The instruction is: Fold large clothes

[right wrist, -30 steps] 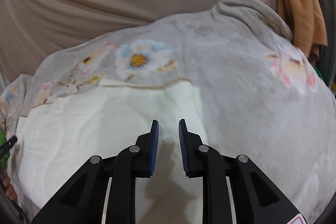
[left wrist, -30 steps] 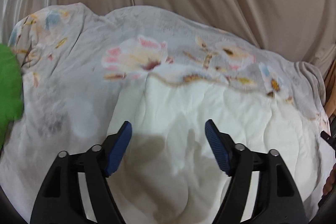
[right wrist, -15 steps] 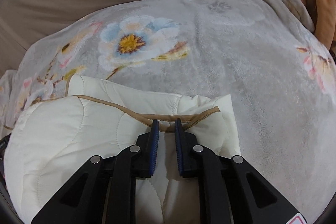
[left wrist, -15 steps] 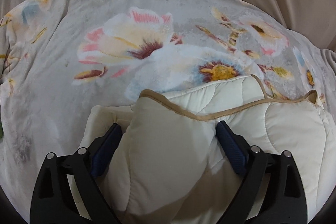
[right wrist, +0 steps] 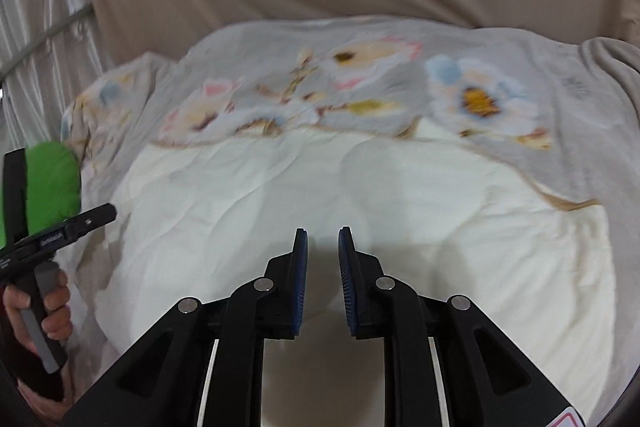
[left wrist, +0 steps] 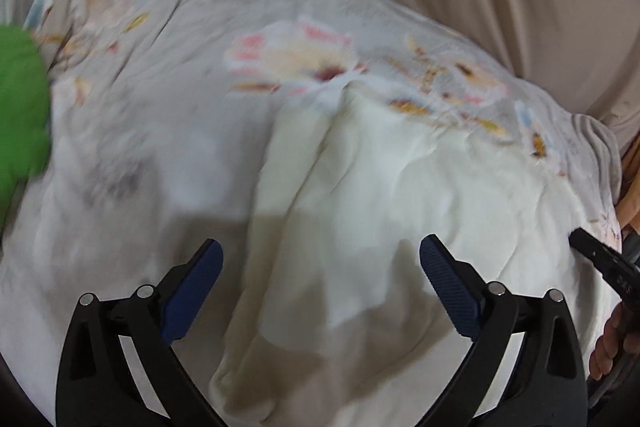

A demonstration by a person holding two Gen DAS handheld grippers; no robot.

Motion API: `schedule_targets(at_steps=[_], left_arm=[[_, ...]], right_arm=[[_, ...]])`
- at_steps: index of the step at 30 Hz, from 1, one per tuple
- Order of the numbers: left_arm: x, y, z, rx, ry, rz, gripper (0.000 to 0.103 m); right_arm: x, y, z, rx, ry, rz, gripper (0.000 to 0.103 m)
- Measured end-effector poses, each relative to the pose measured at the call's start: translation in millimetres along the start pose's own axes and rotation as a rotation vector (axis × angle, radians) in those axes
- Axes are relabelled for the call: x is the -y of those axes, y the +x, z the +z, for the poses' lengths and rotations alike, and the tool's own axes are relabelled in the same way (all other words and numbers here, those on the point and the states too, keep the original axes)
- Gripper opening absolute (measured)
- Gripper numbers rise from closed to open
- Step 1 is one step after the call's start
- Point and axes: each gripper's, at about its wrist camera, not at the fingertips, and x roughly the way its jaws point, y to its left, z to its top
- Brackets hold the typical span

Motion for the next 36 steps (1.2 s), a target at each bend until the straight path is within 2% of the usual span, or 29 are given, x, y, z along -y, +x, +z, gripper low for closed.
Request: schedule_targets(at_steps=[3,6,8,11,14,16,19,22,26,30,36], left_arm=[[-23.9,6.8,-23.1,-0.049,-0.058,-0.013,0.098],[-40.1,10.4,-33.6,-0.060,-0.154,-0.098,0.098],[-36.7,10.8,-32.8,-0.051,-0.156,-0.103,0.098],[-25.7,15.8,-29.5,-0.060,-0.148,-0.173,0.098],[-13.2,17.0,-25.6,-0.055,-0.142,-0.166,0.095],[-5.8,10.9,-21.0,-0.050,-0.135,-0.192,0.074],[9.6,-17.6,-10.6,-0.002,-0.092,-0.197,0.031],[26.6,-49.4,-0.9,0.075,-0.064,-0.224,0.022],[48.9,-89.1,8.6,0.154,-0.012,-0.296,0.019],[76.2,-119.6,9.6,0.205,0.054,-0.372,0.018],[136.7,-138.1,5.0,0.239,0.183,-0.455,0.018]], right_arm=[[-9.8,21.8,-9.5,-0.045,-0.032,-0.027,0.017],[-9.5,30.2,-17.3,-0.054,-0.034,-0.027,0.017],[-11.7,34.5,-19.3,-0.049,-0.042,-0.038,0.017],[-14.8,36.9,-21.3,-0.035,-0.064,-0.062,0.017],[-15.0,37.8,-20.7,-0.033,-0.063,-0.062,0.017],[-12.5,38.5,-19.7,-0.038,-0.050,-0.044,0.017],[-8.1,39.1,-17.6,-0.044,-0.035,-0.022,0.017],[-2.6,35.6,-16.1,-0.043,-0.008,0.007,0.017],[6.4,4.1,-18.7,-0.019,0.087,0.130,0.018],[5.6,-27.6,-37.1,-0.005,0.065,0.151,0.018],[11.3,-15.2,-69.8,-0.078,0.099,0.194,0.009]])
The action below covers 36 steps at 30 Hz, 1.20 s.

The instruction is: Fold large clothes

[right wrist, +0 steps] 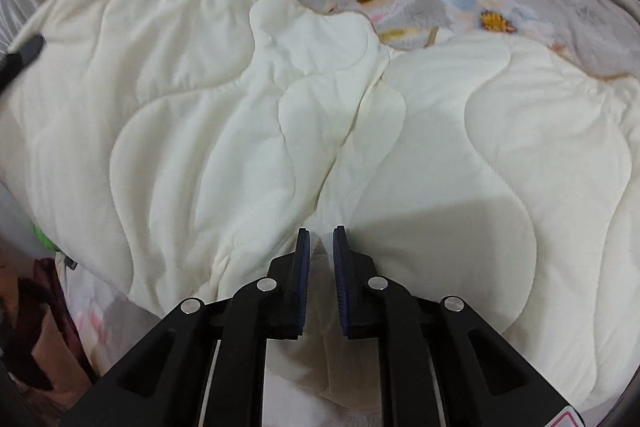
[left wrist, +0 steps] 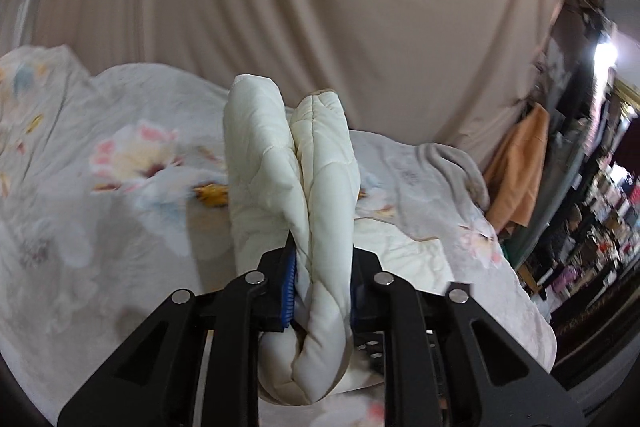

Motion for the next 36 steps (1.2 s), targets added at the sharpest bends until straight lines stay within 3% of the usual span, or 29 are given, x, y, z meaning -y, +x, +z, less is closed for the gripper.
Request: schedule_targets(at_steps=[8,12,21,25,31,36], left_arm=[[88.3,58.5,-8.5,-0.083,0.175,-0.097,0.017],[123.2,102.8,-21.6,-0.147,0.241,-0.086,0.017],[164.2,177.5,-60.9,-0.291,0.295,-0.063,0.017],[177.3,204.6,-85.7,-0.335,0.329,-0.028,0.017],[182.0,226.9,-121.8,-0.385,0.370,-0.005,0.019],[180.4,207.2,-113.4,-0.342,0.352,-0.073,0.029]], right_arm=[[9.5,13.5,-5.9,0.008,0.071,0.088,0.002],[25.8,-11.0,-20.2,0.056,0.170,0.158,0.001],[95.2,-92.7,-78.2,0.195,0.322,0.040,0.002],[118.3,-113.3,-90.4,0.233,0.381,0.003,0.009],[132.4,-136.1,-92.7,0.307,0.422,-0.024,0.009],[141.8,-156.8,-66.2,0.372,0.406,-0.005,0.011]])
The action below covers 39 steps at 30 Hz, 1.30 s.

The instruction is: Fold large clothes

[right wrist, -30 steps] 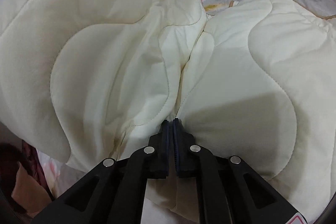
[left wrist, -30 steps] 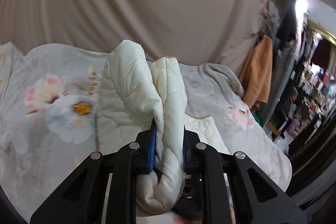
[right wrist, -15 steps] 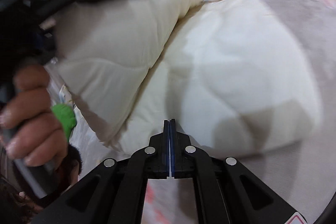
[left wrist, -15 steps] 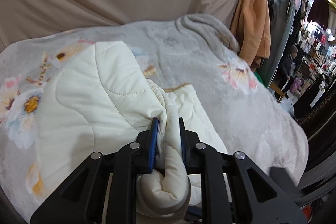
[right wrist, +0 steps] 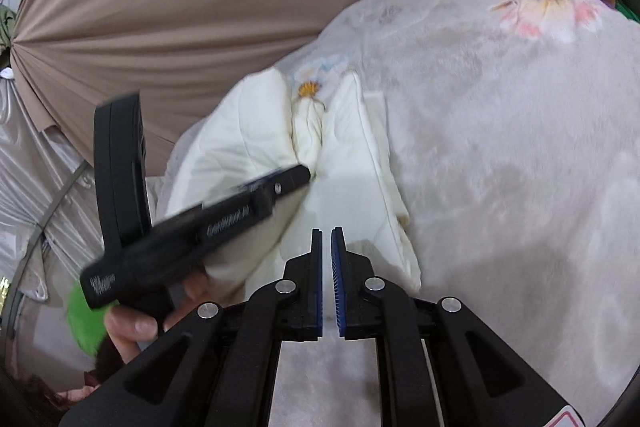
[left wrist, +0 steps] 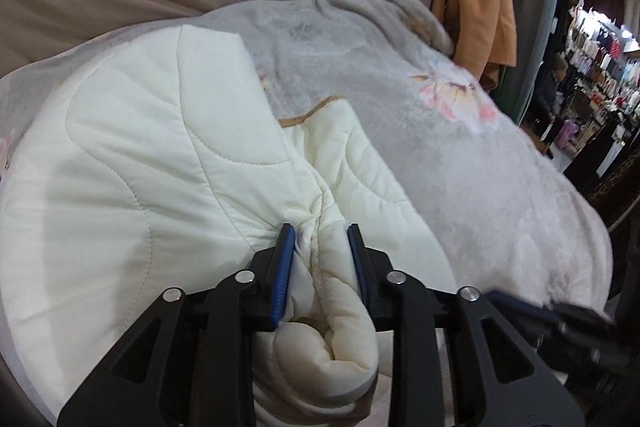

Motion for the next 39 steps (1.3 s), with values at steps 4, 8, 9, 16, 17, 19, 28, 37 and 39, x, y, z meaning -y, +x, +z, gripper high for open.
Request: schedule_targets(at_steps=[4,8,9,16,17,19,28,37,39], left_arm=[[-0.4,-38.8,-4.7,0.042,0.008,-0.033,0.054],[-12.2,-99.1,-16.7,0.134,-0.007,-0.074,0.066],[-19.6,-115.2,-21.5,0.164,-0.019,-0.059,0.076],[-90.7,-163.1,-41.5,0.224,-0.209,0.086,0.080],[-99.9,-163.3,-43.2,0.224,-0.238,0.110,0.080],[-108.9,-160.7,-43.6,0.216,-0.263,0.145,0.080],[-93.3,-154.2,-26.5,0.228,-0.218,0.102,0.080],[-59.8,-69.8,-24.0,0.049,-0.087,0.148,0.079],[-54.3,-61.7,-27.1,0.044,-0.055,0.209,0.080]], right_arm=[[-3.5,-15.8,21.7,0.051,0.013,0.060,0.077],[-21.0,6.9,45.6,0.012,-0.027,0.124,0.079],[-27.8,4.6,44.0,-0.001,-0.030,0.132,0.081],[-42.9,77.7,52.6,-0.184,0.000,0.117,0.084],[-47.3,82.6,49.8,-0.203,-0.001,0.116,0.085],[-58.8,92.9,47.2,-0.223,-0.048,0.099,0.077],[-60.4,24.5,58.1,-0.016,-0.156,0.158,0.018],[54.5,46.7,23.6,-0.101,0.099,0.074,0.018],[61.6,54.1,20.2,-0.116,0.122,0.090,0.020]])
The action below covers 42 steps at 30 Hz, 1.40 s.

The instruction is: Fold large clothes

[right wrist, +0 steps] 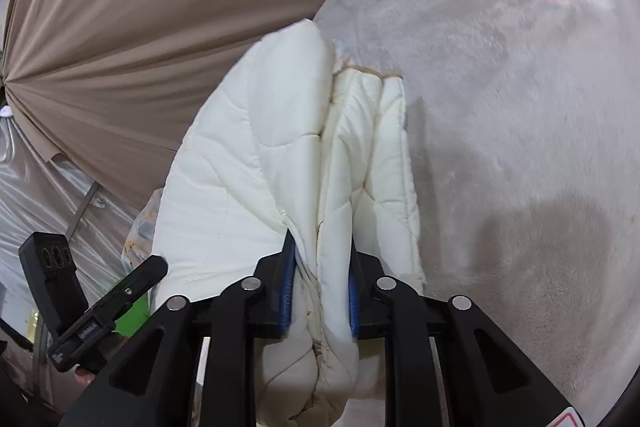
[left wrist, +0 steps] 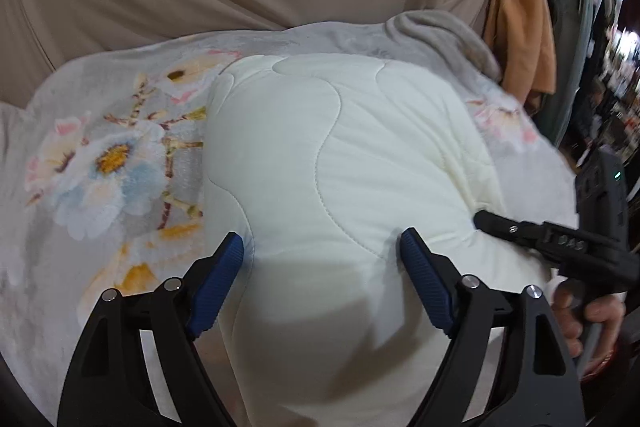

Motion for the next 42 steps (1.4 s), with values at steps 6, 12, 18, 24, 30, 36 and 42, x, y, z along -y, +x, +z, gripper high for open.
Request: schedule_targets(at_steps=[6,12,18,24,30,36,42], left_arm=[[3.8,9.5,-4.7,-0.008,0.024,0.080,0.084],[4.4,11.3,-5.2,-0.007,0.021,0.098,0.084],[4.9,10.6,-5.5,-0.006,0.024,0.106,0.084],[4.1,11.5,-5.4,-0.008,0.024,0.110,0.085],[2.4,14.3,-5.7,-0.007,0.011,0.101,0.086],[7.8,17.7,-5.7,0.014,0.019,0.069,0.091],[12.8,26.1,-7.5,0.011,0.036,0.104,0.093]], right_arm=[[-17.7,-19.5,1.0,0.041,-0.046,-0.077,0.034],[-60.1,-66.0,12.2,0.205,-0.172,-0.196,0.038],[-89.0,-47.2,52.3,0.209,-0.235,-0.240,0.059],[-89.7,15.3,86.5,0.093,-0.157,-0.299,0.059],[-88.3,30.8,81.5,0.112,-0.209,-0.244,0.012],[-50.0,70.0,78.2,0.070,-0.204,-0.364,0.015],[-48.3,81.6,75.5,0.046,-0.248,-0.426,0.017]])
